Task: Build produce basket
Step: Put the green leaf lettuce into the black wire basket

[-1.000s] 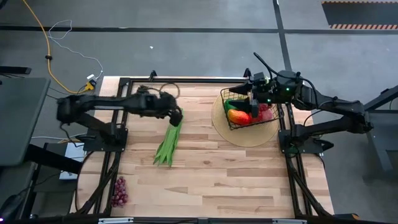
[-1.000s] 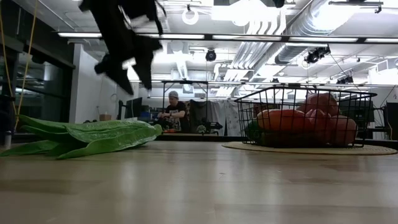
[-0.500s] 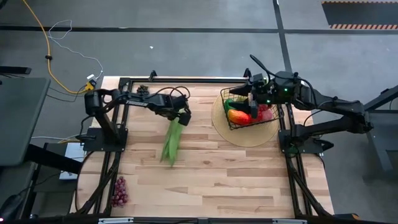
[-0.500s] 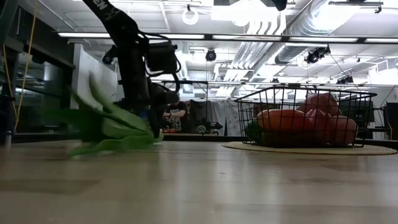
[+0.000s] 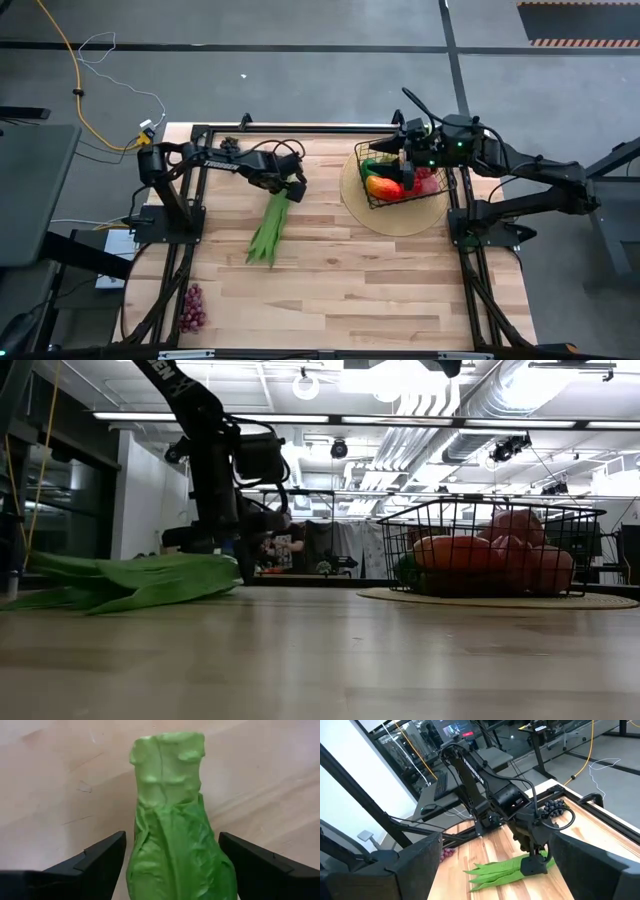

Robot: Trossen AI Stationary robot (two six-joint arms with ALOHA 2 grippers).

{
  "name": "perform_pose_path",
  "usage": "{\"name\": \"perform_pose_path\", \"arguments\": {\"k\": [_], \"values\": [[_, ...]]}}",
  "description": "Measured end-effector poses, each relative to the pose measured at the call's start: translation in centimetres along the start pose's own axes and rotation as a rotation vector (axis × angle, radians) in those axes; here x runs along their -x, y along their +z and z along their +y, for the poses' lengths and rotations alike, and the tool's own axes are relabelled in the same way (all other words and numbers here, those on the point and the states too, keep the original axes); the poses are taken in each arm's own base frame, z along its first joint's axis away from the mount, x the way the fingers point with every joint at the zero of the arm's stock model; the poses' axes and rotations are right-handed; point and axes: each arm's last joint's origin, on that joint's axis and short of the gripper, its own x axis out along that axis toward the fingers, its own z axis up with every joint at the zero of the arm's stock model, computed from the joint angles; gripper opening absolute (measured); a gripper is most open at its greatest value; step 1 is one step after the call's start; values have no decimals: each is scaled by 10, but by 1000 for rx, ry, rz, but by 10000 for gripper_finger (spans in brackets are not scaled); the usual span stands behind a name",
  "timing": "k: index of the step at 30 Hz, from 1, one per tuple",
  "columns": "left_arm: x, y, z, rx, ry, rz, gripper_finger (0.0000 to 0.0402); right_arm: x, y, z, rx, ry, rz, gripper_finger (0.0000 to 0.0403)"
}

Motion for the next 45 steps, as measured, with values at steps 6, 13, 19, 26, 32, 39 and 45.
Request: {"name": "perform_pose_path", "arguments": {"k": [6,13,19,26,32,39,45], "values": [[0,1,1,-13,-12,17,238,0,0,0,10,-3,-3,355],[22,2,0,-120,-88,-23,119,0,1,-1,-11,-21,-12,355],[84,-4,-1,-307,-217,-215,104,-8,-2,-3,-84,-34,7,355],[161,-20,-7,-495,-385,-423,115,-46,-18,-15,-103,-66,98,355],[215,-25,-29,-760,-671,-470,117,-81,-35,-9,114,75,157,355],[227,-28,-61,-1010,-687,-473,118,-104,-52,3,357,140,189,355],[203,-27,-89,-1077,-575,-451,119,-116,-57,8,280,153,181,355]]}}
